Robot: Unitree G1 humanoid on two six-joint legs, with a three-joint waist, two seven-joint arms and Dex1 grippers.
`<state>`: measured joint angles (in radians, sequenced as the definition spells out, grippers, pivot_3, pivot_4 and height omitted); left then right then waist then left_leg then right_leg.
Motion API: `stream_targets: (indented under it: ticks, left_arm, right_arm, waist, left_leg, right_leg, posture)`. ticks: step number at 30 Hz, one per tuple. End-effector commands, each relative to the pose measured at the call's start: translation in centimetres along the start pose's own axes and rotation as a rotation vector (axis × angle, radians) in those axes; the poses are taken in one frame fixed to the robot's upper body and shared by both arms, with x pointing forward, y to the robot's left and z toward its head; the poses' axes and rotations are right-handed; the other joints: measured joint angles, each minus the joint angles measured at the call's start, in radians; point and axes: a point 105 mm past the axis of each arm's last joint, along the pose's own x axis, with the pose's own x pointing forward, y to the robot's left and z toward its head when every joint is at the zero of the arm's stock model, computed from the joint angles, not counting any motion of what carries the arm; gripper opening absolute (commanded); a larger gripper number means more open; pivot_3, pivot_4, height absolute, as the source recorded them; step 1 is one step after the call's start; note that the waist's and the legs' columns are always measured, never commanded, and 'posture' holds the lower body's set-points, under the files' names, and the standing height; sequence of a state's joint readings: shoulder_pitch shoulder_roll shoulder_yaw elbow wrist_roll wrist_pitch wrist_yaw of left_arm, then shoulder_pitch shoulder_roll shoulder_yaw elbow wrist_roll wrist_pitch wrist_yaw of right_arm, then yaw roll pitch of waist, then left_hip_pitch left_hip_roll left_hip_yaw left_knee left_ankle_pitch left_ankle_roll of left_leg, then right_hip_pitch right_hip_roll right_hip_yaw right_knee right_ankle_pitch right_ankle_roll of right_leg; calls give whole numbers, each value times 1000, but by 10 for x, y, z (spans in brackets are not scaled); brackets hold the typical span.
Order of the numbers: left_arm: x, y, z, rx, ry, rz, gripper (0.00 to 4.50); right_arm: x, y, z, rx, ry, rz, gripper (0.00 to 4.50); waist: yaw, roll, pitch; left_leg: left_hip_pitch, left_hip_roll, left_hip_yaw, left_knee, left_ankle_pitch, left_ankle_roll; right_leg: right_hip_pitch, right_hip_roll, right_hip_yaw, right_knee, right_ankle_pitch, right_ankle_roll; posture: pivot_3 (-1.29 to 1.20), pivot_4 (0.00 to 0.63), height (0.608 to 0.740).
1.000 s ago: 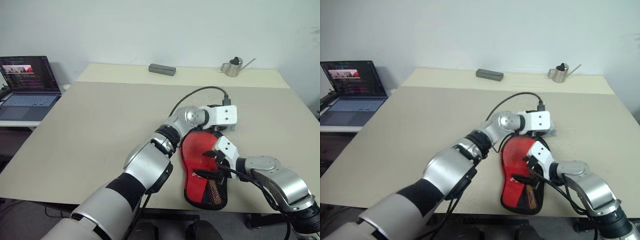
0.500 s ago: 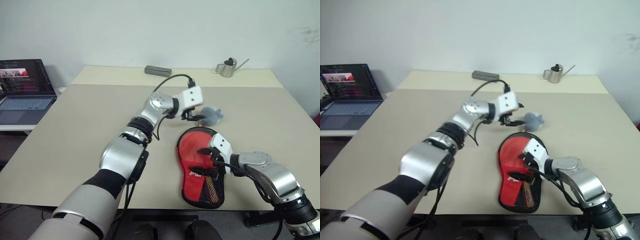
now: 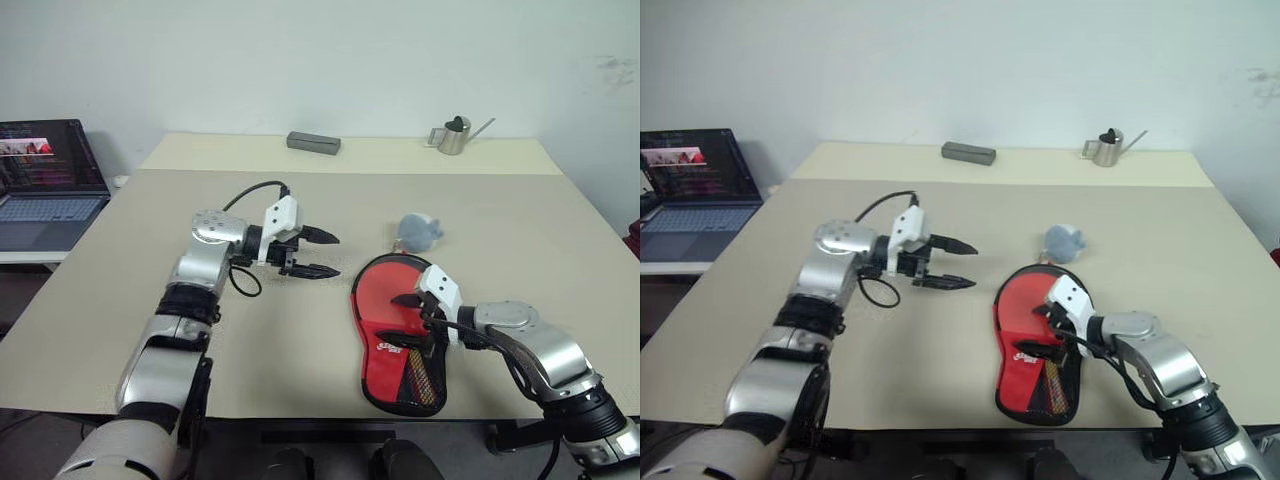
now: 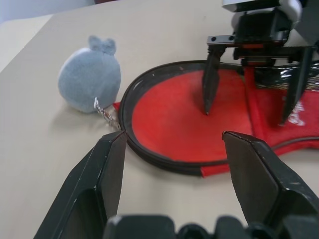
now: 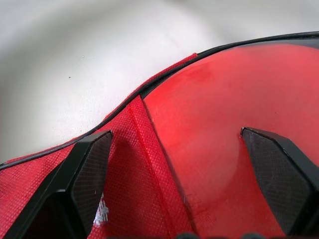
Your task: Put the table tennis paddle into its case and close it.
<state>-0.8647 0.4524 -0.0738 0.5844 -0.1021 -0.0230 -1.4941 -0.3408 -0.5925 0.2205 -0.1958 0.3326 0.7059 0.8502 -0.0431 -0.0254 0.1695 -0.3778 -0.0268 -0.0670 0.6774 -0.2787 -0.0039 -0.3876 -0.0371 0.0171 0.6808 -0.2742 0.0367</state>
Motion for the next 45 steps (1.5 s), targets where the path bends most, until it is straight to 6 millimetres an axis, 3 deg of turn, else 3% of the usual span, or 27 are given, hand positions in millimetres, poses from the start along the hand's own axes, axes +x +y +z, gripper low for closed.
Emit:
stream_targets:
  ticks: [1, 8, 14, 20, 25, 29, 34, 41, 45]
  left_arm:
    - [-2, -4, 17, 23, -44, 4, 3300]
    - [-4, -9, 19, 14, -41, -2, 3300]
    - [5, -15, 24, 33, -58, -28, 3300]
    - [23, -23, 23, 59, -51, -74, 3300]
    - [59, -20, 22, 75, -47, -49, 3300]
    - [86, -23, 23, 114, -39, -63, 3300]
    - [119, -19, 23, 133, 0, -44, 3300]
    - [148, -27, 22, 125, 29, -91, 3300]
    - [157, -36, 6, 90, 86, -118, 3300]
  right_arm:
    - [-3, -8, -4, 52, 15, -18, 4500]
    - [-22, -9, 24, 69, -64, 3, 4500]
    - [-67, -3, 50, 12, -101, 22, 4500]
    - [-110, 0, 51, -6, -42, 15, 4500]
    - [-132, 4, 49, -11, -1, -8, 4500]
    - [-138, -8, 49, -30, -4, -112, 4500]
    - [-136, -5, 46, -9, 1, -119, 4500]
    - [-136, -4, 47, -8, -5, -136, 4500]
    - [-138, -6, 49, -2, -14, -150, 4500]
  waist:
    - [4, 0, 0]
    - [13, 1, 1]
    - [15, 2, 4]
    - [18, 1, 5]
    - [24, 1, 6]
    - [25, 1, 6]
    - [35, 0, 7]
    - [38, 0, 8]
    - [39, 0, 8]
  left_leg:
    - [0, 0, 0, 0, 0, 0]
    - [-2, 0, 0, 0, 0, 0]
    - [-5, 0, -1, -1, 0, 0]
    - [-6, 0, -2, -2, 0, 0]
    - [-6, 0, -2, -2, -1, 0]
    - [-6, 0, -1, -1, -1, 0]
    - [-6, -1, -2, -1, -1, 0]
    - [-7, -1, -1, -2, -1, 0]
    - [-7, -1, -1, -2, -1, 0]
  right_leg:
    - [0, 0, 0, 0, 0, 0]
    - [-1, 0, 0, -1, 0, -1]
    - [-2, -1, -1, -3, 0, 0]
    - [-2, -1, -1, -7, 0, 0]
    - [-1, -2, -1, -7, 0, 0]
    - [-1, -1, -1, -7, 0, 0]
    - [-2, -1, -1, -7, 0, 0]
    - [-2, -1, -2, -8, -1, 0]
    - [-2, -1, -2, -8, -1, 1]
  posture:
    - [0, 150, 740]
    - [0, 150, 740]
    - [0, 150, 740]
    - [0, 150, 740]
    - [0, 150, 740]
    - [0, 150, 740]
    - [0, 150, 740]
    - [0, 150, 740]
    - [0, 150, 740]
